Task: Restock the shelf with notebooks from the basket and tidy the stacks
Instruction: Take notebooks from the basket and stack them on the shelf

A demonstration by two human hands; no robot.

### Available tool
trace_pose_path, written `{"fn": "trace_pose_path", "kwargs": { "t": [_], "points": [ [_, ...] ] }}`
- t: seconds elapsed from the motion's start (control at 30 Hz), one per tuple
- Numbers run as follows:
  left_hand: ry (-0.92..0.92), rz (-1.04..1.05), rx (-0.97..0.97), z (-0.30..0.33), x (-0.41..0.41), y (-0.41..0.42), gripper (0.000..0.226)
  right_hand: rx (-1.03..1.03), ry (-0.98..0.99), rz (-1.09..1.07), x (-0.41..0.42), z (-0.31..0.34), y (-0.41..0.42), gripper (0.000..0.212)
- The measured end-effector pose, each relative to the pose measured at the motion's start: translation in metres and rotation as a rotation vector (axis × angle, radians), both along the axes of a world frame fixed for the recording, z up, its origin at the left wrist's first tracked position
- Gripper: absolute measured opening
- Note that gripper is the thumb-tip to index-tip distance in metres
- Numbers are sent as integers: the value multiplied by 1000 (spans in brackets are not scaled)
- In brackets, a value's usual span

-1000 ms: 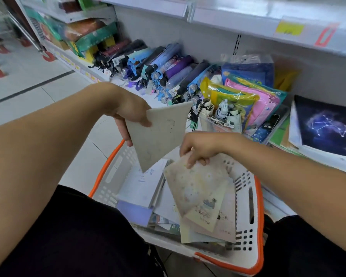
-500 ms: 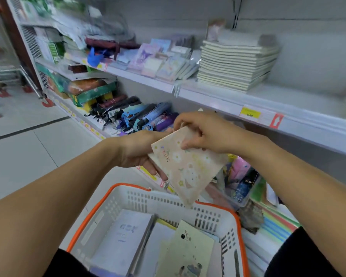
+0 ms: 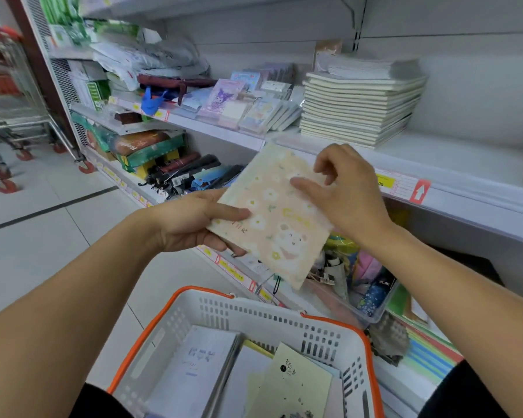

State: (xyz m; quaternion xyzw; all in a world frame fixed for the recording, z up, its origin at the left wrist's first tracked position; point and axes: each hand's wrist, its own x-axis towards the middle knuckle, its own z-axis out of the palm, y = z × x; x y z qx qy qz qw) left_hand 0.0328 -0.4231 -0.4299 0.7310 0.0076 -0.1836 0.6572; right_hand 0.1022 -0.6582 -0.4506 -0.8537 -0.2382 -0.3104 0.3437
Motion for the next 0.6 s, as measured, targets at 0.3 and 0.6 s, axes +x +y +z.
{"fn": "trace_pose_path", "kwargs": {
  "t": [0.3, 0.6],
  "points": [
    [-116, 84, -181, 6, 5, -10, 26, 555, 753, 352, -26, 16, 23, 24],
    [-335, 55, -163, 18, 26, -39, 20, 802, 873, 454, -25, 28, -2, 26]
  ]
}}
